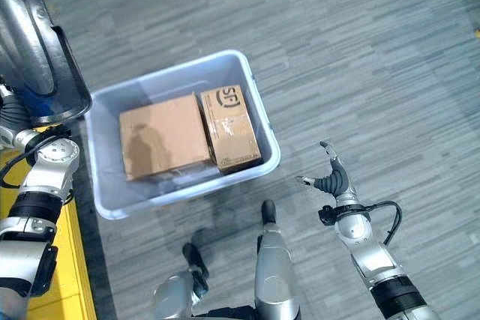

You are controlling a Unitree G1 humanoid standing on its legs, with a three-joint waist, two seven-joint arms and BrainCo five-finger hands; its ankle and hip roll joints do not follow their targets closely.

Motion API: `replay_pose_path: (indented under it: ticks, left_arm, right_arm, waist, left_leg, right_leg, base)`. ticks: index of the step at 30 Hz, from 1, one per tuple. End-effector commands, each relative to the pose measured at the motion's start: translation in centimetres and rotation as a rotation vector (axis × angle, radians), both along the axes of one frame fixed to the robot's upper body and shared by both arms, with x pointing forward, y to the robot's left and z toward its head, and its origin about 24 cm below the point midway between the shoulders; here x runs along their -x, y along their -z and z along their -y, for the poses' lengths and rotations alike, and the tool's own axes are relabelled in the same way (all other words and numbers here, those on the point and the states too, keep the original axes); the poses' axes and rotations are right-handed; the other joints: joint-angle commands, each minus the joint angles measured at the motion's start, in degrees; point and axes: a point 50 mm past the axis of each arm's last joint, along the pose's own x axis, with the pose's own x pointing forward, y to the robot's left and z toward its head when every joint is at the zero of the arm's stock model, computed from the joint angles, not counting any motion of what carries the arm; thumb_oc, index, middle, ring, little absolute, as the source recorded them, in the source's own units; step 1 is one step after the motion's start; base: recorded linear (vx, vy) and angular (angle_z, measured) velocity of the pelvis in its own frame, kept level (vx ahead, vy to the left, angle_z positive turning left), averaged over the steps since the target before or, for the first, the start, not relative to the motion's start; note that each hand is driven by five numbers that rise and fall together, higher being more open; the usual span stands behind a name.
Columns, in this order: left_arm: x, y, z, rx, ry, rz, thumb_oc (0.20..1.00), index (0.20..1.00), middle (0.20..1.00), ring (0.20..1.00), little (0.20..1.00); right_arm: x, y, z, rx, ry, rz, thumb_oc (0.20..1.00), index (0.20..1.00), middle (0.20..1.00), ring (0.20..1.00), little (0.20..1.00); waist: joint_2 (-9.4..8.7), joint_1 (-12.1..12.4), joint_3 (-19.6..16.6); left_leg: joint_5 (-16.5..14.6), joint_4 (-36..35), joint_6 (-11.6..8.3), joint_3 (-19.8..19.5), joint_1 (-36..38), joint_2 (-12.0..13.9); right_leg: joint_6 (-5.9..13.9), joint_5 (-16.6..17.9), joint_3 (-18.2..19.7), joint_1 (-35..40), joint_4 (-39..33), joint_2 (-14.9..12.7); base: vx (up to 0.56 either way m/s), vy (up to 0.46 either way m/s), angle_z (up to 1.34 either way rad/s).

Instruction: Move parts from the plastic box to the shelf.

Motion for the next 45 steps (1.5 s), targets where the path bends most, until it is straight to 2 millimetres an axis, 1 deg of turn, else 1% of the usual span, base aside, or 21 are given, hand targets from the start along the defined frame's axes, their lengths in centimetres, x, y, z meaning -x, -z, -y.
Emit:
replay_pose_path:
  ticks: [1, 6, 11, 14, 16, 21, 23, 24, 25, 26, 27, 28, 30, 31, 33, 34, 35, 36, 37, 39, 45]
  left_arm:
    - [1.1, -0.7, -1.3, -0.103, 0.021, 0.010, 0.200, 0.200, 0.200, 0.200, 0.200]
    - [1.7, 2.3, 1.2, -0.208, 0.171, -0.123, 0.200, 0.200, 0.200, 0.200, 0.200]
    - [3.9, 6.8, 4.6, -0.214, 0.372, -0.252, 0.200, 0.200, 0.200, 0.200, 0.200]
    - [5.0, 8.3, 5.9, -0.192, 0.448, -0.294, 0.200, 0.200, 0.200, 0.200, 0.200]
    - [5.7, 8.8, 6.6, -0.207, 0.483, -0.319, 0.200, 0.200, 0.200, 0.200, 0.200]
    - [6.5, 9.1, 7.0, -0.238, 0.554, -0.369, 0.200, 0.200, 0.200, 0.200, 0.200]
    - [6.7, 9.1, 7.0, -0.257, 0.573, -0.376, 0.200, 0.200, 0.200, 0.200, 0.200]
    - [6.8, 9.0, 7.0, -0.266, 0.585, -0.377, 0.200, 0.200, 0.200, 0.200, 0.200]
    - [6.9, 9.0, 6.9, -0.262, 0.584, -0.377, 0.200, 0.200, 0.200, 0.200, 0.200]
    - [7.3, 9.0, 6.5, -0.251, 0.578, -0.376, 0.200, 0.200, 0.200, 0.200, 0.200]
    - [7.4, 9.0, 6.4, -0.252, 0.577, -0.376, 0.200, 0.200, 0.200, 0.200, 0.200]
    - [7.6, 8.9, 6.1, -0.252, 0.565, -0.373, 0.200, 0.200, 0.200, 0.200, 0.200]
    - [7.7, 8.7, 5.8, -0.248, 0.559, -0.366, 0.200, 0.200, 0.200, 0.200, 0.200]
    - [7.8, 8.5, 5.7, -0.255, 0.555, -0.362, 0.200, 0.200, 0.200, 0.200, 0.200]
    - [7.9, 8.5, 5.5, -0.249, 0.554, -0.359, 0.200, 0.200, 0.200, 0.200, 0.200]
    - [8.3, 8.8, 5.3, -0.222, 0.557, -0.356, 0.200, 0.200, 0.200, 0.200, 0.200]
    - [8.5, 9.2, 5.4, -0.209, 0.553, -0.360, 0.200, 0.200, 0.200, 0.200, 0.200]
    - [8.8, 9.5, 5.5, -0.195, 0.552, -0.359, 0.200, 0.200, 0.200, 0.200, 0.200]
    - [9.0, 9.8, 5.7, -0.189, 0.547, -0.362, 0.200, 0.200, 0.200, 0.200, 0.200]
    - [9.4, 10.4, 5.8, -0.164, 0.541, -0.373, 0.200, 0.200, 0.200, 0.200, 0.200]
    - [9.7, 11.2, 6.4, -0.120, 0.555, -0.371, 0.200, 0.200, 0.200, 0.200, 0.200]
  right_arm:
    - [0.9, 0.3, -2.3, -0.072, -0.140, 0.006, 1.000, 1.000, 1.000, 1.000, 1.000]
    - [1.3, 1.2, -4.9, -0.146, -0.242, -0.051, 1.000, 1.000, 1.000, 1.000, 1.000]
    - [1.4, 1.4, -7.3, -0.230, -0.310, -0.068, 1.000, 1.000, 1.000, 1.000, 1.000]
    - [1.4, 1.3, -8.3, -0.247, -0.339, -0.073, 1.000, 1.000, 1.000, 1.000, 1.000]
    - [1.3, 1.2, -8.6, -0.262, -0.343, -0.078, 1.000, 1.000, 1.000, 1.000, 1.000]
    - [1.3, 0.9, -8.8, -0.277, -0.321, -0.060, 1.000, 1.000, 1.000, 1.000, 1.000]
    - [1.2, 0.9, -8.7, -0.284, -0.295, -0.048, 1.000, 1.000, 1.000, 1.000, 1.000]
    - [1.1, 0.7, -8.8, -0.297, -0.267, -0.028, 1.000, 1.000, 1.000, 1.000, 1.000]
    - [1.1, 0.7, -8.8, -0.303, -0.257, -0.022, 1.000, 1.000, 1.000, 1.000, 1.000]
    - [1.0, 0.5, -8.8, -0.316, -0.246, -0.006, 1.000, 1.000, 1.000, 1.000, 1.000]
    - [1.0, 0.5, -8.8, -0.318, -0.245, -0.003, 1.000, 1.000, 1.000, 1.000, 1.000]
    - [1.0, 0.3, -8.6, -0.325, -0.236, 0.009, 1.000, 1.000, 1.000, 1.000, 1.000]
    - [0.9, 0.0, -8.5, -0.328, -0.226, 0.023, 1.000, 1.000, 1.000, 1.000, 1.000]
    - [0.9, 0.0, -8.4, -0.329, -0.215, 0.029, 1.000, 1.000, 1.000, 1.000, 1.000]
    - [0.9, -0.1, -8.1, -0.333, -0.199, 0.032, 1.000, 1.000, 1.000, 1.000, 1.000]
    - [0.9, 0.0, -7.4, -0.336, -0.170, 0.035, 1.000, 1.000, 1.000, 1.000, 1.000]
    - [1.1, 0.2, -7.1, -0.337, -0.162, 0.035, 1.000, 1.000, 1.000, 1.000, 1.000]
    - [1.4, 0.4, -6.8, -0.336, -0.159, 0.037, 1.000, 1.000, 1.000, 1.000, 1.000]
    - [1.6, 0.6, -6.6, -0.332, -0.157, 0.038, 1.000, 1.000, 1.000, 1.000, 1.000]
    - [1.7, 0.9, -6.1, -0.325, -0.150, 0.041, 1.000, 1.000, 1.000, 1.000, 1.000]
    - [1.5, 0.8, -6.2, -0.323, -0.137, 0.060, 1.000, 1.000, 1.000, 1.000, 1.000]
  waist:
    - [-4.99, 0.6, -4.8]
    - [-4.02, 3.7, -8.9]
    - [-4.23, 7.8, -10.9]
    - [-4.48, 9.5, -11.6]
    - [-4.69, 10.6, -11.9]
    - [-5.51, 12.8, -12.5]
    - [-5.95, 13.5, -12.7]
    - [-6.35, 14.2, -12.9]
    - [-6.53, 14.4, -13.0]
    - [-6.94, 15.1, -12.6]
    - [-6.94, 15.2, -12.6]
    - [-6.93, 15.5, -12.6]
    - [-7.38, 15.6, -12.2]
    - [-7.39, 15.5, -12.0]
    - [-7.38, 15.3, -11.8]
    - [-7.56, 14.4, -11.6]
    - [-7.96, 13.8, -11.3]
    - [-8.19, 13.7, -11.3]
    - [-8.55, 13.8, -11.3]
    - [-9.10, 14.7, -10.9]
    - [-8.40, 15.5, -9.8]
  left_leg:
    - [4.4, 1.9, -1.77, -3.3, -6.2, 1.6]
    - [4.9, 0.3, -1.49, -4.7, -4.1, 1.1]
    - [4.8, -1.8, -1.07, -7.2, -1.8, 0.0]
    - [4.5, -2.9, -0.76, -8.1, -0.5, -0.7]
    - [4.3, -3.8, -0.53, -8.5, 0.4, -1.2]
    - [3.8, -5.9, 0.75, -8.6, 1.8, -3.2]
    - [3.6, -6.7, 1.53, -8.0, 2.2, -4.3]
    - [3.2, -7.1, 2.28, -7.2, 2.3, -5.2]
    - [3.0, -7.2, 2.53, -6.8, 2.4, -5.6]
    - [2.0, -7.1, 3.15, -5.8, 2.9, -6.5]
    - [1.9, -7.1, 3.26, -5.6, 2.8, -6.6]
    - [1.9, -7.0, 3.73, -5.6, 2.4, -7.0]
    - [1.4, -6.9, 5.11, -6.4, 1.9, -8.2]
    - [1.3, -6.8, 5.52, -7.0, 1.7, -8.5]
    - [1.4, -6.6, 5.81, -8.2, 1.5, -8.8]
    - [2.1, -6.6, 5.69, -11.2, 0.7, -9.7]
    - [2.3, -6.4, 5.37, -12.6, 0.5, -10.4]
    - [3.0, -6.1, 5.00, -13.8, -0.6, -10.9]
    - [3.0, -5.4, 4.65, -14.4, -1.6, -11.4]
    - [3.3, -3.7, 4.03, -15.6, -3.9, -12.0]
    - [5.5, -3.3, 3.11, -18.3, -7.5, -12.0]
  right_leg:
    - [1.79, -6.0, -5.5, 8.3, -1.6, -2.6]
    - [2.27, -5.1, -7.9, 12.7, -3.8, -3.4]
    - [2.94, -4.4, -10.6, 17.0, -6.0, -4.0]
    - [3.43, -3.7, -11.5, 18.7, -7.3, -4.2]
    - [4.00, -3.1, -12.3, 19.8, -8.2, -4.5]
    - [5.97, -1.4, -14.4, 21.5, -9.4, -6.1]
    - [7.23, -0.2, -15.5, 21.8, -9.7, -7.4]
    - [7.99, 1.4, -16.8, 21.7, -10.2, -8.6]
    - [8.19, 2.1, -17.4, 21.6, -10.4, -8.9]
    - [8.70, 3.5, -18.4, 20.5, -8.3, -10.1]
    - [8.73, 3.0, -18.4, 20.5, -8.1, -9.9]
    - [8.47, 1.6, -18.3, 20.5, -6.9, -9.0]
    - [7.99, 1.1, -16.3, 18.7, -1.9, -8.0]
    - [7.58, -0.4, -14.8, 17.9, 0.7, -6.5]
    - [6.71, -2.7, -12.7, 17.4, 2.3, -3.8]
    - [3.56, -5.6, -7.9, 17.4, 1.0, 3.1]
    - [2.28, -6.8, -5.7, 18.2, -0.1, 5.8]
    - [1.43, -6.4, -3.9, 18.5, -1.9, 7.5]
    - [0.92, -6.2, -3.8, 19.3, -4.0, 8.1]
    - [0.45, -5.1, -4.2, 20.2, -7.1, 7.9]
    - [0.04, -4.2, -3.6, 20.5, -9.5, 7.7]
  base:
    - [0.09, 0.038, 0.13]
    - [0.04, 0.046, 0.18]
    - [-0.01, 0.078, 0.35]
    - [-0.03, 0.141, 0.21]
    - [-0.06, 0.164, 0.20]
    - [-0.06, 0.180, 0.29]
    - [-0.08, 0.220, 0.24]
    - [-0.11, 0.215, 0.18]
    - [-0.14, 0.225, 0.07]
    - [-0.09, 0.120, 0.12]
    - [-0.13, 0.123, 0.03]
    - [-0.11, 0.071, -0.05]
    - [-0.12, 0.058, -0.16]
    - [-0.08, 0.022, -0.06]
    - [-0.05, -0.017, 0.18]
    - [-0.04, -0.080, 0.35]
    - [-0.05, -0.108, 0.35]
    - [-0.04, -0.118, 0.60]
    - [-0.05, -0.122, 1.05]
    - [-0.11, -0.184, 0.69]
    - [-0.13, -0.121, 0.07]
